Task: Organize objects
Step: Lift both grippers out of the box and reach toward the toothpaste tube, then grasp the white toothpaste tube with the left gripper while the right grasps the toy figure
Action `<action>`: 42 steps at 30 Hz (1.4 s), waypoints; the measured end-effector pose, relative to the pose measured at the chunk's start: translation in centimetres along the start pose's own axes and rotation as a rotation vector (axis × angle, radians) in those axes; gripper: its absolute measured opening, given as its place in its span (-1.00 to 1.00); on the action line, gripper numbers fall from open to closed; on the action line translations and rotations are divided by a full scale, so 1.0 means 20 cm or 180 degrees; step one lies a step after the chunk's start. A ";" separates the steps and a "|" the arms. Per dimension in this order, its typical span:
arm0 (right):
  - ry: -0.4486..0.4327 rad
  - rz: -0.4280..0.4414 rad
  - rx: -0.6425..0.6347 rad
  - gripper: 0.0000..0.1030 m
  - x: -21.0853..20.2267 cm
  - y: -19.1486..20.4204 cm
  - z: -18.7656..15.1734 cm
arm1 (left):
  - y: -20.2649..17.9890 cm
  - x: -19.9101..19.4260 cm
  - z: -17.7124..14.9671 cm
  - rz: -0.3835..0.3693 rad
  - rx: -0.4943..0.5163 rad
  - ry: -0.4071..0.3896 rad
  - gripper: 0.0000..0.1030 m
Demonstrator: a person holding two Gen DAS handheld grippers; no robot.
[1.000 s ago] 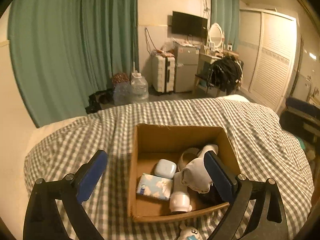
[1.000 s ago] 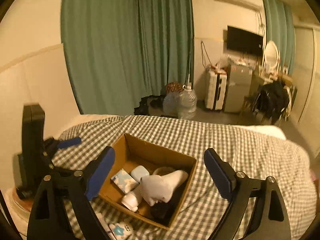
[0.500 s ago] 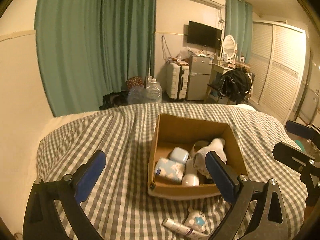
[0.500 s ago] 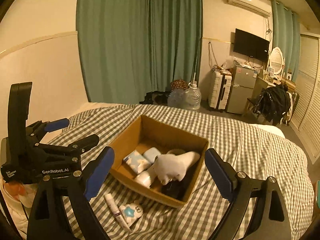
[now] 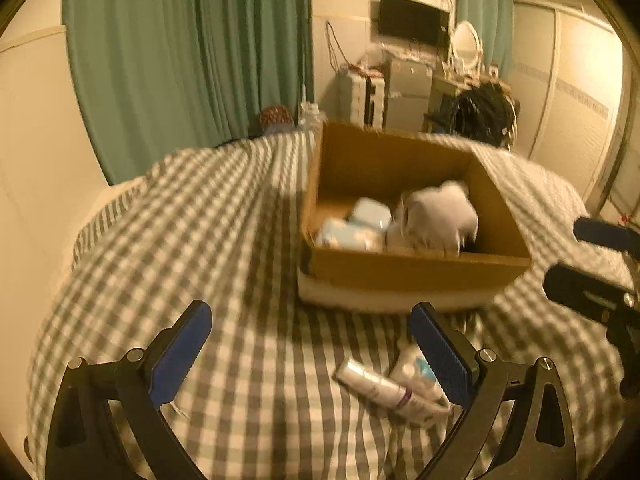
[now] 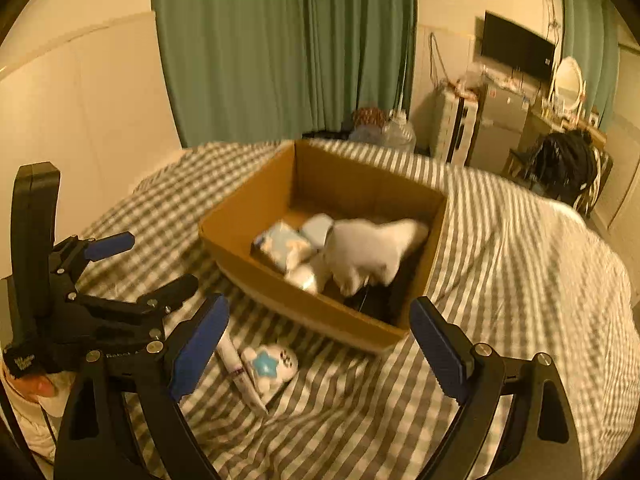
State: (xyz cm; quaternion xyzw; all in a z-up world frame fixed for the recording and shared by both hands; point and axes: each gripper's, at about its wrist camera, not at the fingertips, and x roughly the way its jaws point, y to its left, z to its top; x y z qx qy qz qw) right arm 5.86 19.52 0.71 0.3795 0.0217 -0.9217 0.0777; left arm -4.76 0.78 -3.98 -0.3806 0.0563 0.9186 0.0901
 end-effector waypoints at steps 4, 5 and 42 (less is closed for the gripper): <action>0.0118 -0.0054 0.0055 0.78 0.05 -0.02 -0.05 | -0.06 0.07 -0.10 -0.0027 0.0130 0.0177 0.99; 0.0132 -0.0080 0.0066 0.78 0.05 -0.03 -0.06 | -0.07 0.09 -0.11 -0.0042 0.0144 0.0215 0.99; 0.0332 -0.0105 0.0206 0.78 0.12 -0.04 -0.12 | -0.20 0.18 -0.25 -0.0601 0.0285 0.0661 -0.69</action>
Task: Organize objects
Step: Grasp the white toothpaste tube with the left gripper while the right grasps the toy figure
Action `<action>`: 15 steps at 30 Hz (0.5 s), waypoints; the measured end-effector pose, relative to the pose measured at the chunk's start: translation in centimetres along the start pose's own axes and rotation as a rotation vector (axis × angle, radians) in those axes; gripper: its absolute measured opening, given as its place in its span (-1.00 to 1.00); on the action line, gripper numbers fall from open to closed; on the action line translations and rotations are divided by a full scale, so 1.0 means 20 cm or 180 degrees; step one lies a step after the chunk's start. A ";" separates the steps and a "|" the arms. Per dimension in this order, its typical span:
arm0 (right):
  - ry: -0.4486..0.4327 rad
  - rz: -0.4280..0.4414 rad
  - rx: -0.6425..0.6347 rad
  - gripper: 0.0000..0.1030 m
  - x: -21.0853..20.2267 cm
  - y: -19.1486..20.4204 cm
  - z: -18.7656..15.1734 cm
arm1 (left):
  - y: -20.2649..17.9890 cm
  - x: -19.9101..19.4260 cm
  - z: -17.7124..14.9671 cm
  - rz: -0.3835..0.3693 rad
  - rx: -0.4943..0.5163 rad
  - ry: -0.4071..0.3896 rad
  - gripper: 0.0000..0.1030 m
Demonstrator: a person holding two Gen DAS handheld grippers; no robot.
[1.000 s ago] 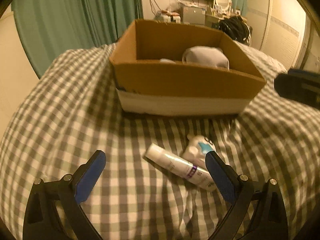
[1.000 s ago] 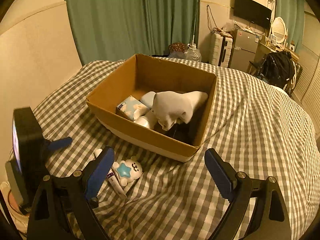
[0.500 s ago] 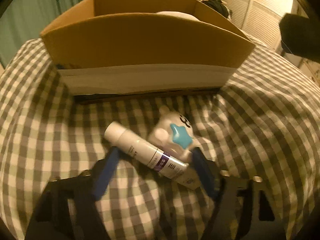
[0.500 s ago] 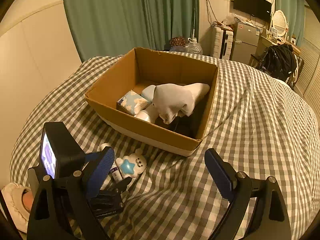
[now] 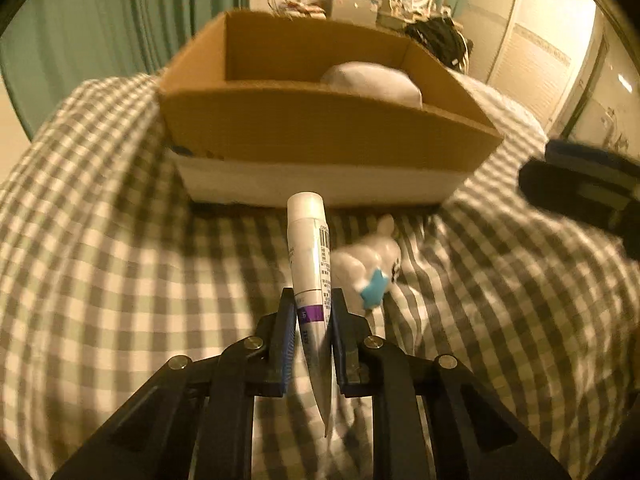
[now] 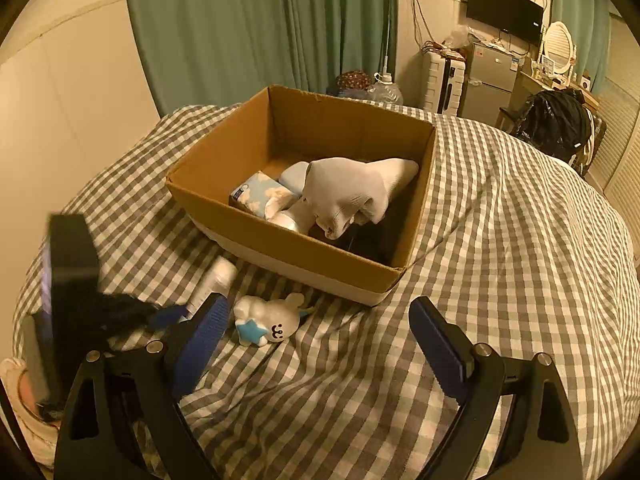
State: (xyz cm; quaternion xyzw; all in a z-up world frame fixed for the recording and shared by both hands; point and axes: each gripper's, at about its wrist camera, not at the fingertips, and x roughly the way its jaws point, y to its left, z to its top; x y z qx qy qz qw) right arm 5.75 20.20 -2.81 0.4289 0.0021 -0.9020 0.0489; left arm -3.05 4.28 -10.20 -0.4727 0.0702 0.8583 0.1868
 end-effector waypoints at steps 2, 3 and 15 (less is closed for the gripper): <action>0.0032 0.0003 -0.0034 0.78 0.02 0.01 0.00 | 0.02 -0.03 0.00 0.0047 -0.0049 -0.0054 -0.69; 0.0051 0.0009 -0.0049 0.78 0.03 0.02 -0.01 | 0.04 -0.05 0.00 0.0069 -0.0085 -0.0069 -0.69; 0.0503 0.0233 -0.0134 0.78 0.31 0.15 -0.02 | 0.23 -0.16 0.03 0.0352 -0.0262 -0.0282 -0.69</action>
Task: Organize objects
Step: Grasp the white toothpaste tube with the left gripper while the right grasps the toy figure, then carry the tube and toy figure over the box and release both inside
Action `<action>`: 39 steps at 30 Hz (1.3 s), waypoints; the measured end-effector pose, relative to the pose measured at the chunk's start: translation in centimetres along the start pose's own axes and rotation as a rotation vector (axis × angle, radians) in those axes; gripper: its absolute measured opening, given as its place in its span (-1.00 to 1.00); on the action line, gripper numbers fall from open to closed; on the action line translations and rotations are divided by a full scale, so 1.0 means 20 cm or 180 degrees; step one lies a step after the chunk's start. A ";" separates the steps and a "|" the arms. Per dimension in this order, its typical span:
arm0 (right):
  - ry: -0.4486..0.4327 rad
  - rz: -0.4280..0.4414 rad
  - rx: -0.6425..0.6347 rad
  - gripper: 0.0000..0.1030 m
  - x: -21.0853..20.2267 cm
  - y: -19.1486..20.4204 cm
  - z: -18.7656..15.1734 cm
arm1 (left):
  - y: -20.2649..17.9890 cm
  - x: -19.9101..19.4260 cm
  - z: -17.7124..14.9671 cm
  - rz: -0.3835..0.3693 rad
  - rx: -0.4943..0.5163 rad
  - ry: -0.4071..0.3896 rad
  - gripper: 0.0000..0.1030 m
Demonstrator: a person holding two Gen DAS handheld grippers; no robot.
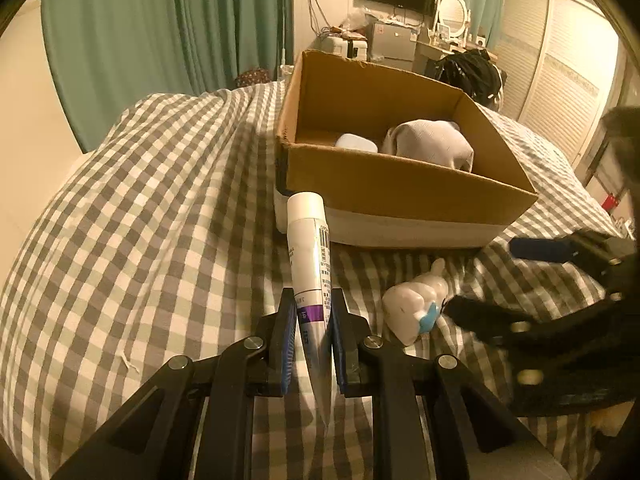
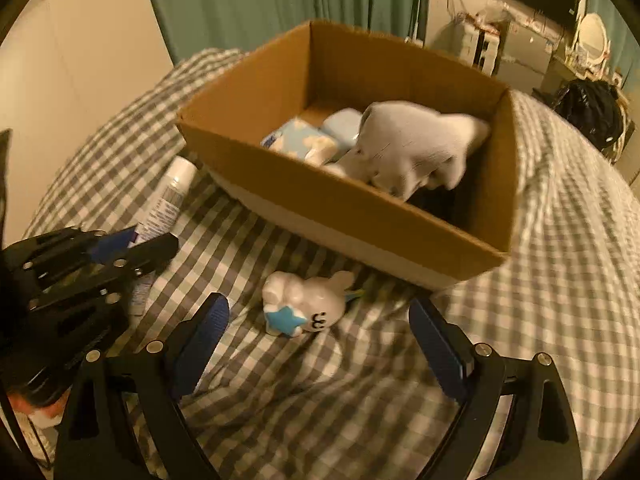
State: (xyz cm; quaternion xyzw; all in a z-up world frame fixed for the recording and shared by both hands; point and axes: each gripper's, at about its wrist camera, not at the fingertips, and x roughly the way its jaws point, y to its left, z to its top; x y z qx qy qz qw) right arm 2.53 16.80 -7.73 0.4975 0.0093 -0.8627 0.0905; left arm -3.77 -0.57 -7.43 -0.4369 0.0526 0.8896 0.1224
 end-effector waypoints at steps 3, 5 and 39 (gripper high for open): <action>0.0135 0.0033 0.0077 0.78 0.09 0.00 0.02 | -0.02 0.03 0.01 0.0031 -0.0016 -0.0015 -0.69; 0.0180 0.0010 0.0070 0.78 0.14 0.00 0.03 | -0.01 0.04 0.00 0.0070 -0.0042 0.0003 -0.69; -0.0150 -0.0157 -0.0377 0.16 -0.27 0.08 -0.10 | -0.03 -0.12 -0.07 0.0116 -0.0033 0.0023 -0.69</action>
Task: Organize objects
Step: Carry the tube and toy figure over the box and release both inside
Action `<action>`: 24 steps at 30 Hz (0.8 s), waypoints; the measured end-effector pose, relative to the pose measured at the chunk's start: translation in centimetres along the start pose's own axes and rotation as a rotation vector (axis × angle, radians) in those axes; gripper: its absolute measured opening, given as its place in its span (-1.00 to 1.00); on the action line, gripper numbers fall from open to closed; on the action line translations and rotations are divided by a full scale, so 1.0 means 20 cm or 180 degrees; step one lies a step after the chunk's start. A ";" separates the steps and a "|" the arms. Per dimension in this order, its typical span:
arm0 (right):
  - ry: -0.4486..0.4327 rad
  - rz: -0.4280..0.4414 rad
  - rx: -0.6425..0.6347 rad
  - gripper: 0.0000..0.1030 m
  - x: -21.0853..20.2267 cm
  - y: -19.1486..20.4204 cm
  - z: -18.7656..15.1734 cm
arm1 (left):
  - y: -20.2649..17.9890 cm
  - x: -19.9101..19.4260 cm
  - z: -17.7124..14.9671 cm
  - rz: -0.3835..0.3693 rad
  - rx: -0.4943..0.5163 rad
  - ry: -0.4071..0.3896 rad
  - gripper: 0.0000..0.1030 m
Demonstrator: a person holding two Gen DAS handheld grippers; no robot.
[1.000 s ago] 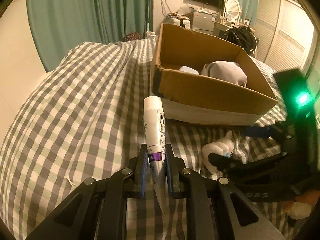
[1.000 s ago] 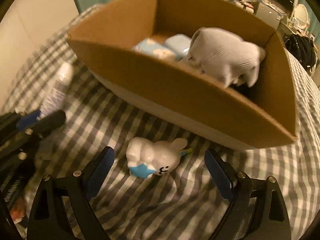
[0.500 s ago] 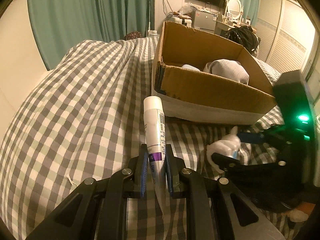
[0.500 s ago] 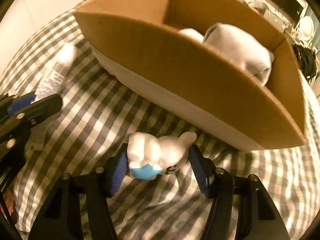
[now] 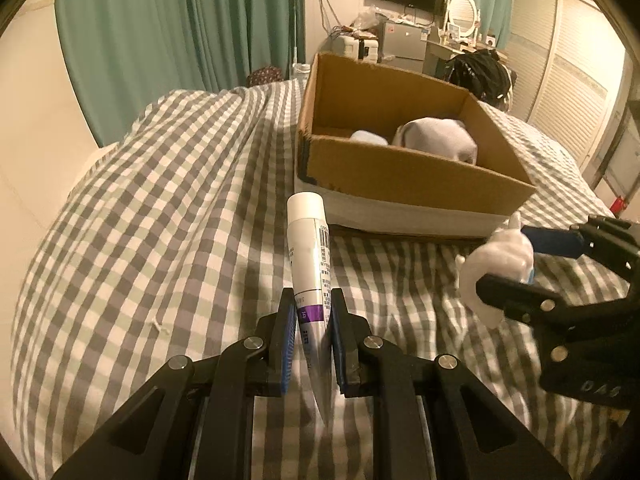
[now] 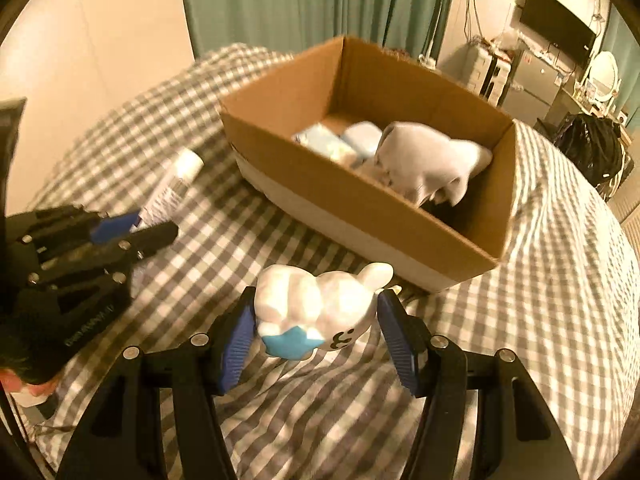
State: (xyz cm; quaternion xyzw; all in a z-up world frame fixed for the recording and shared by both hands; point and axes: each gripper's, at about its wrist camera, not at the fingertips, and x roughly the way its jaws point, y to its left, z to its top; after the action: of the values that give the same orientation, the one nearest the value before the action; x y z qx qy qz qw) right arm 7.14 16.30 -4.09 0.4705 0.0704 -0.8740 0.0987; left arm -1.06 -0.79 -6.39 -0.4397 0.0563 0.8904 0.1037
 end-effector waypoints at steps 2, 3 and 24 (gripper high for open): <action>-0.0071 0.0017 0.0018 0.17 -0.04 -0.01 0.01 | -0.01 -0.05 0.00 -0.0033 0.0011 -0.0029 -0.69; -0.0114 0.0019 0.0026 0.17 -0.06 -0.01 0.01 | -0.02 -0.07 0.01 -0.0053 0.0015 -0.0045 -0.69; -0.0921 -0.0071 0.0088 0.16 -0.51 -0.14 0.28 | -0.20 -0.41 0.50 -0.0183 0.0368 -0.0722 -0.69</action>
State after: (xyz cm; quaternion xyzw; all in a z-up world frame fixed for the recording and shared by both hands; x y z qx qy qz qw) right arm 7.52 18.86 7.65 0.3401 0.0487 -0.9347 0.0916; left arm -3.03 4.01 6.18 -0.3309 0.0828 0.9263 0.1601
